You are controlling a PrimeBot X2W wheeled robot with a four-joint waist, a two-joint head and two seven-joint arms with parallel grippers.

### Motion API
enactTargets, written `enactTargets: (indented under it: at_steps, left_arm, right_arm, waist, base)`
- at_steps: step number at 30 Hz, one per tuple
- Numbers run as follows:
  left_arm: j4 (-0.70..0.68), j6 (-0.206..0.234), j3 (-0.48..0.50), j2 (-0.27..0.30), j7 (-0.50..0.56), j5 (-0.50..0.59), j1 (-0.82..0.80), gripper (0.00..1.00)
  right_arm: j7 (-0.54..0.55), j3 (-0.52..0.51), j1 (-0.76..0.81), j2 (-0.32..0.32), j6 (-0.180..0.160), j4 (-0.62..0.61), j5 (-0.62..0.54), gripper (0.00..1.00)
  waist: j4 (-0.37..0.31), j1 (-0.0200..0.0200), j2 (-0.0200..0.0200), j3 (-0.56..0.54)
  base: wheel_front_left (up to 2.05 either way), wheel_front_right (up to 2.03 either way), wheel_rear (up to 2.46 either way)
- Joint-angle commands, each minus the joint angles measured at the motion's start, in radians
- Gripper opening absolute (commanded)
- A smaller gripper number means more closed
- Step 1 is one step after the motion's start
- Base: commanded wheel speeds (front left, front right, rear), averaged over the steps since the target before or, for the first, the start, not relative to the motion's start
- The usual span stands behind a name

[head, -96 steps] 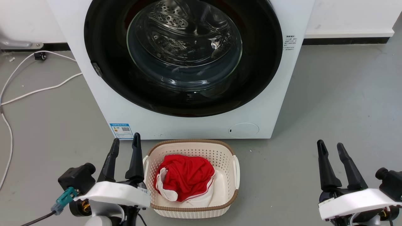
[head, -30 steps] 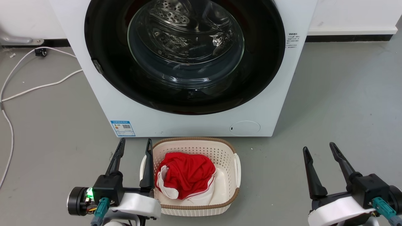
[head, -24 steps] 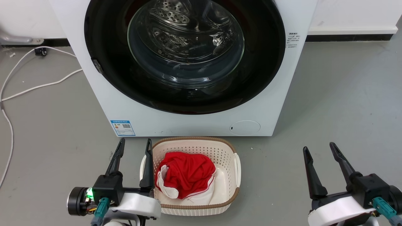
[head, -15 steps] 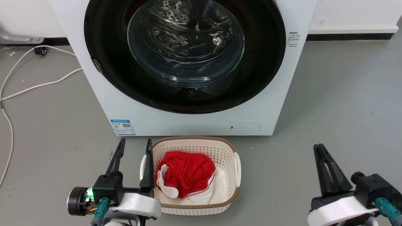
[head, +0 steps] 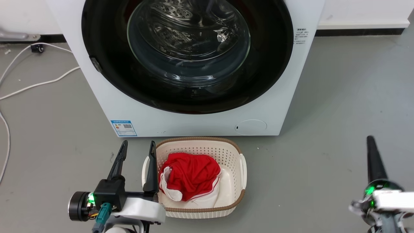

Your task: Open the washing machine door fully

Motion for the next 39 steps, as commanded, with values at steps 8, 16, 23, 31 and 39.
enactTargets:
  at_steps: [8, 16, 23, 31, 39]
  left_arm:
    - [-0.029, 0.010, 0.008, 0.000, -0.003, -0.002, -0.028, 1.00]
    - [-0.054, 0.007, 0.010, 0.000, -0.003, -0.002, -0.060, 1.00]
    - [-0.073, 0.001, -0.001, 0.000, -0.003, 0.008, -0.097, 1.00]
    - [-0.086, -0.009, -0.023, -0.001, -0.003, 0.017, -0.129, 1.00]
    - [-0.114, -0.003, -0.047, -0.001, -0.003, 0.020, -0.158, 1.00]
  right_arm:
    - [0.088, -0.100, -0.207, -0.020, 0.000, 0.118, 0.640, 0.00]
    - [0.130, -0.039, -0.506, -0.220, 0.000, 0.371, 0.857, 0.00]
    - [0.180, 0.112, -0.788, -0.373, 0.000, 0.549, 0.871, 0.00]
    - [0.281, 0.327, -1.082, -0.470, 0.000, 0.759, 0.829, 0.00]
    - [0.385, 0.522, -1.324, -0.449, 0.000, 0.980, 0.763, 0.00]
  waist:
    - [-0.024, 0.0000, 0.0000, 0.037]
    - [-0.027, 0.0000, 0.0000, 0.089]
    - [-0.013, 0.0000, 0.0000, 0.147]
    - [0.026, 0.0000, 0.0000, 0.192]
    - [0.058, 0.0000, 0.0000, 0.254]
  base:
    - [0.00, 0.00, 0.00]
    - [0.00, 0.00, 0.00]
    - [0.00, 0.00, 0.00]
    - [0.00, 0.00, 0.00]
    - [0.00, 0.00, 0.00]
